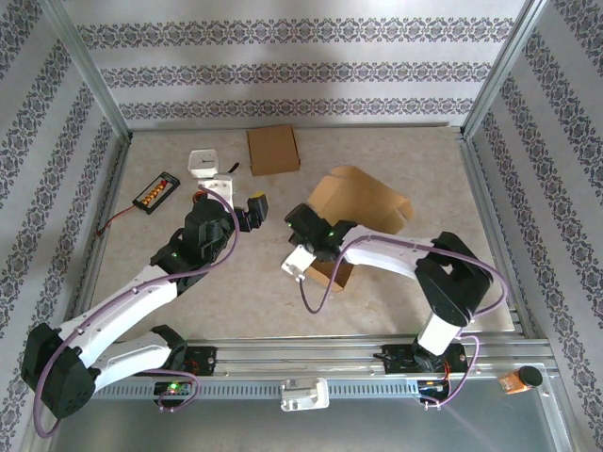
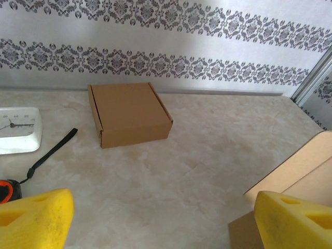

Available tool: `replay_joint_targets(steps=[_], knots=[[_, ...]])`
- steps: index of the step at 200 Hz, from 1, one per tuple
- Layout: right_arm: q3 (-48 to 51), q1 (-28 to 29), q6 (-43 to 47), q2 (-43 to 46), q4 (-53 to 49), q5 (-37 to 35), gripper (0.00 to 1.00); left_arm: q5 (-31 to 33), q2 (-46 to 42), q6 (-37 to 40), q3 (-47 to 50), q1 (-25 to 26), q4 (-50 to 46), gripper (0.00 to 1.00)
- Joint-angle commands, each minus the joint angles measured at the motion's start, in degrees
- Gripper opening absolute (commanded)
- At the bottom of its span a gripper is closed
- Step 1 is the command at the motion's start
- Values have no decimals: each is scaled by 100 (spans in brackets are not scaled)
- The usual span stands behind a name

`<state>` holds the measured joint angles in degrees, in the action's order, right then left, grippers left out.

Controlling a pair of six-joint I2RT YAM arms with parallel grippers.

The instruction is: Fold the paper box

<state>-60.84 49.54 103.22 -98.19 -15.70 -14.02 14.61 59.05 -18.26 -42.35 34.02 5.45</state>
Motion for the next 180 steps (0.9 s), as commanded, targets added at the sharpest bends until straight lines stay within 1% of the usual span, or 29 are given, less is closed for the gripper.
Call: replay_joint_targets(steps=[1,17,29,44,55,77,91,107,112,124,128,138,139,145,155,164,180], knots=[[190,157,224,-185,563,176,9,-50,-20,-4,105,-43,237,90],[239,254,213,-104,710,197,17,-37,-17,10,211,-70,364,90],[230,285,104,37,718,237,25,-28,-19,-10,293,-110,506,90],[219,284,-27,276,615,250,31,-43,-10,-34,340,-137,621,90],[226,286,-142,424,479,254,38,-51,4,-36,338,-150,641,90],[287,259,-460,712,333,218,39,-145,163,-18,180,-167,424,89],[247,250,-1124,972,356,298,39,-347,321,70,-35,-168,132,89],[82,217,-2730,1398,355,438,41,-651,428,219,-124,-169,19,89],[6,187,-3423,1525,310,457,42,-753,436,297,-131,-170,5,89],[-93,-39,-4890,1899,171,520,44,-968,447,504,-199,-176,-85,89],[-60,-147,-5421,2019,171,552,46,-1010,469,563,-257,-176,-159,89],[106,-563,-6653,2339,199,707,51,-1035,574,705,-468,-176,-481,89],[106,-563,-6653,2339,199,707,51,-1028,587,716,-489,-176,-522,89],[223,-879,-7293,2568,199,867,54,-969,687,771,-665,-176,-776,89],[424,-1388,-8430,2936,177,1280,59,-917,889,862,-934,-181,-1169,88],[610,-1861,-9237,3242,194,1738,63,-910,1056,924,-1139,-183,-1421,87],[946,-2635,-10510,3656,298,2199,75,-1053,1279,937,-1401,-232,-1738,87]])
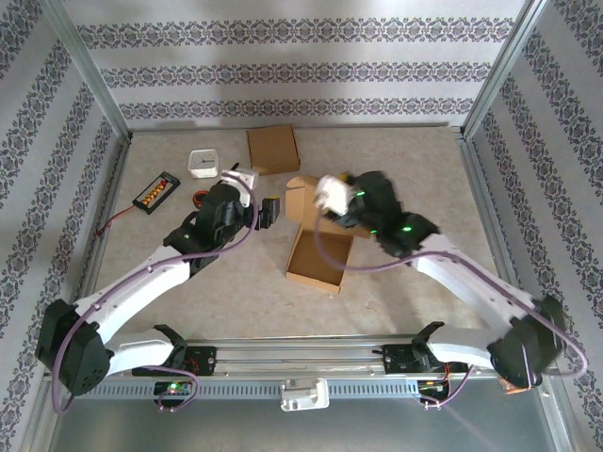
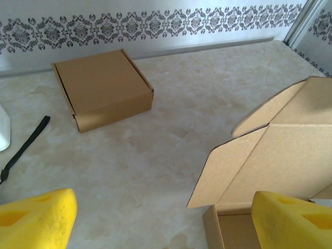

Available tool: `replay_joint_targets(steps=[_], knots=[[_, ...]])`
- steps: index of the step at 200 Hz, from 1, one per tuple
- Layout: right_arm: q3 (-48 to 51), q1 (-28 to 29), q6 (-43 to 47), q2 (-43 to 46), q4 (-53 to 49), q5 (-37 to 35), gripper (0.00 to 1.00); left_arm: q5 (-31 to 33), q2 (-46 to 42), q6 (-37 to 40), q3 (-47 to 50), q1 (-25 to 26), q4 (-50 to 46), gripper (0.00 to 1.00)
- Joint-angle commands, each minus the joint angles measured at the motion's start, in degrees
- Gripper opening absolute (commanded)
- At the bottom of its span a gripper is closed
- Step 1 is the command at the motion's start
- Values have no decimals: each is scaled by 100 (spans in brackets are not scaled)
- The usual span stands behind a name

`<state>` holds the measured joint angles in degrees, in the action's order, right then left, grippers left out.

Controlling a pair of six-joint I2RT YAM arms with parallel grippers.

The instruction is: Fold the paper box

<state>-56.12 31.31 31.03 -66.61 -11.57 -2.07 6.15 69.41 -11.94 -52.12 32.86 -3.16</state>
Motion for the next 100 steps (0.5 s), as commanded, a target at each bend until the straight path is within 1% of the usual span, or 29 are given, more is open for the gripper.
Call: replay_joint_targets(steps=[1,8,20,33,39,52,69,83,100], knots=[[490,-860,-3372,516,-112,1009,76,-218,255,306,-432,-119,-887,87],[574,-1178,-3776,597,-135,1234,79,-365,304,310,-495,-157,-939,87],[643,-1692,-4412,610,-194,1829,82,-677,359,283,-556,-234,-983,87],[731,-2174,-5037,438,-162,2649,87,-1018,396,215,-600,-335,-1015,87],[725,-2333,-5192,286,-159,3089,97,-1173,408,181,-626,-380,-1038,87],[716,-2494,-5177,-18,-161,3659,98,-1459,428,124,-681,-445,-1094,88],[781,-2490,-4971,-248,-87,3855,98,-1683,418,109,-677,-460,-1070,88],[922,-2465,-4902,-313,245,3954,98,-1750,369,75,-637,-465,-1047,88],[1014,-2375,-4588,-352,393,3798,94,-1688,319,27,-569,-463,-1039,89]])
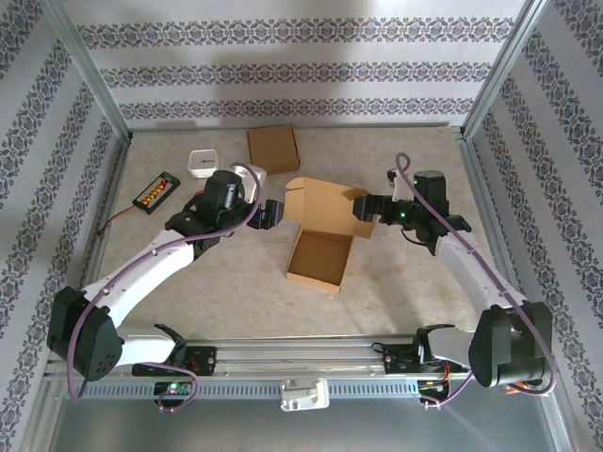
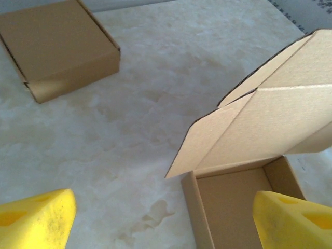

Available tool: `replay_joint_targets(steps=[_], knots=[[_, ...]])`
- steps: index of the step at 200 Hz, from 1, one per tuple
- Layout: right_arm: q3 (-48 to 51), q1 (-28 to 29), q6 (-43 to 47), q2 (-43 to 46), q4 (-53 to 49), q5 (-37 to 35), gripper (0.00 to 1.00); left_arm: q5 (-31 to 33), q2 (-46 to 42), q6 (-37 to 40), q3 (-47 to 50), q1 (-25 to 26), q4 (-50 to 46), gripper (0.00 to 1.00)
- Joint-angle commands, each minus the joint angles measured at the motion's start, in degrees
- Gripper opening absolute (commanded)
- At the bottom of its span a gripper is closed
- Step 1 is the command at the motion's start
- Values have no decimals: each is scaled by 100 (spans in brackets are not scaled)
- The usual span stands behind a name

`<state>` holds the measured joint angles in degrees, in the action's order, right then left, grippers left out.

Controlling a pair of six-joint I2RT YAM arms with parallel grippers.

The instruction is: Fold the paper box

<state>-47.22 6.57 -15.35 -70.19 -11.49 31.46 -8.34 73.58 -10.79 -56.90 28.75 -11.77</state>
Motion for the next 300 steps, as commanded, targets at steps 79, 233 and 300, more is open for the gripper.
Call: replay_joint_targets(steps=[79,233,300], knots=[[423,996,1497,78,437,-1052,50,-333,-90,-172,75,-54,146,91],[-1929,1501,4963,-2294,278,-487,4,-294,-828,-642,742,-54,376,93],[-2092,1324,3970,-2184,538,4,51,-248,-676,-652,348,-611,-156,90]])
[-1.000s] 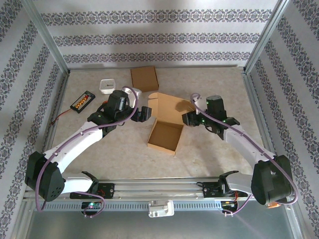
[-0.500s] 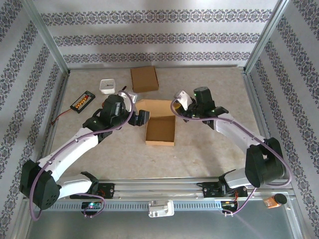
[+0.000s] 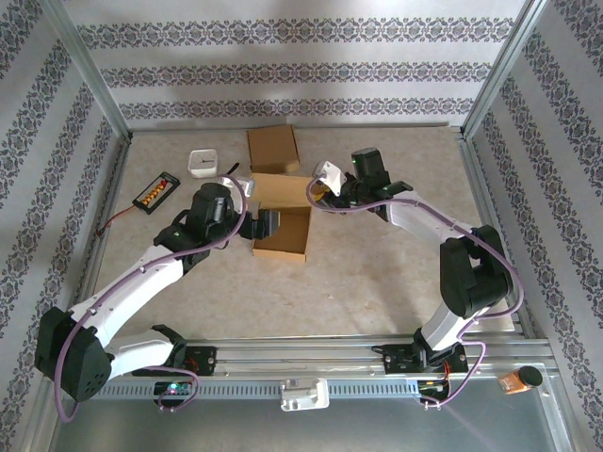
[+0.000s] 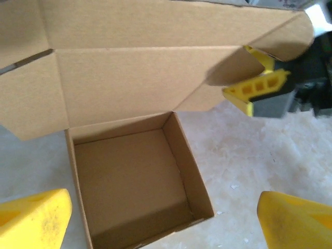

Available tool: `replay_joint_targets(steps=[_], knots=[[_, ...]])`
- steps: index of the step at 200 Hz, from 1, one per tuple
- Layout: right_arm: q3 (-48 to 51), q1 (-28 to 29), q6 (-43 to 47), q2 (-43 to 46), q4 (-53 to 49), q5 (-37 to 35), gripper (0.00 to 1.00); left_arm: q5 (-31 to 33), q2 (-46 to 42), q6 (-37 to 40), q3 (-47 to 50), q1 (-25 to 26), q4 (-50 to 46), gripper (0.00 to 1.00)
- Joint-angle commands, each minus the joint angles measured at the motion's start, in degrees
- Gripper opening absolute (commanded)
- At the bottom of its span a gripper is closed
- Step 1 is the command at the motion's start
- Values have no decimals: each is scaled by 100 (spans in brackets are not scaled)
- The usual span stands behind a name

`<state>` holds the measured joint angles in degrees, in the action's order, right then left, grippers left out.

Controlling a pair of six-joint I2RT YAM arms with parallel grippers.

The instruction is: Fold the paper box

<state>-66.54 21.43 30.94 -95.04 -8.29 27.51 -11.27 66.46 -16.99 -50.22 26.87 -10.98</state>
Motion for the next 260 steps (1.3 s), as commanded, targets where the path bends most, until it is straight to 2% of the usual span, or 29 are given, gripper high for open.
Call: replay_joint_targets(steps=[1,13,37,62,86,121,125,129,134,149,184,197,236,260], knots=[[-154,-173,-703,315,225,411,52,32,40,-19,-330,-444,-241,90],[-99,-299,-1220,504,270,584,60,-177,128,158,-455,-718,-313,90],[363,-437,-1959,1031,590,743,66,-747,317,518,-769,-1301,-406,91],[685,-468,-2751,1463,700,562,73,-1846,709,1089,-1192,-1783,-518,93],[546,-487,-3549,1484,547,610,78,-2827,1168,2057,-1574,-2023,-783,95],[-109,-491,-3683,1070,-186,616,84,-3549,1713,3426,-2102,-2155,-1390,96],[-179,-490,-3667,1013,-267,582,87,-3569,1756,3543,-2127,-2176,-1397,96],[-240,-486,-3665,963,-330,557,96,-3575,1806,3627,-2155,-2194,-1393,96],[-300,-482,-3606,917,-403,554,98,-3575,1857,3736,-2190,-2231,-1398,96],[-419,-399,-3312,815,-520,570,98,-3706,2050,4089,-2367,-2340,-1530,96],[-505,-141,-2641,602,-592,169,82,-4160,2351,5077,-2592,-2380,-1889,95],[-572,-51,-2410,501,-676,-85,76,-4121,2381,5197,-2535,-2380,-1763,93],[-711,129,-1858,206,-743,-429,72,-3857,2431,5575,-2295,-2388,-1243,91],[-832,137,-1749,49,-883,-565,61,-3564,2577,5758,-2286,-2388,-1126,90]])
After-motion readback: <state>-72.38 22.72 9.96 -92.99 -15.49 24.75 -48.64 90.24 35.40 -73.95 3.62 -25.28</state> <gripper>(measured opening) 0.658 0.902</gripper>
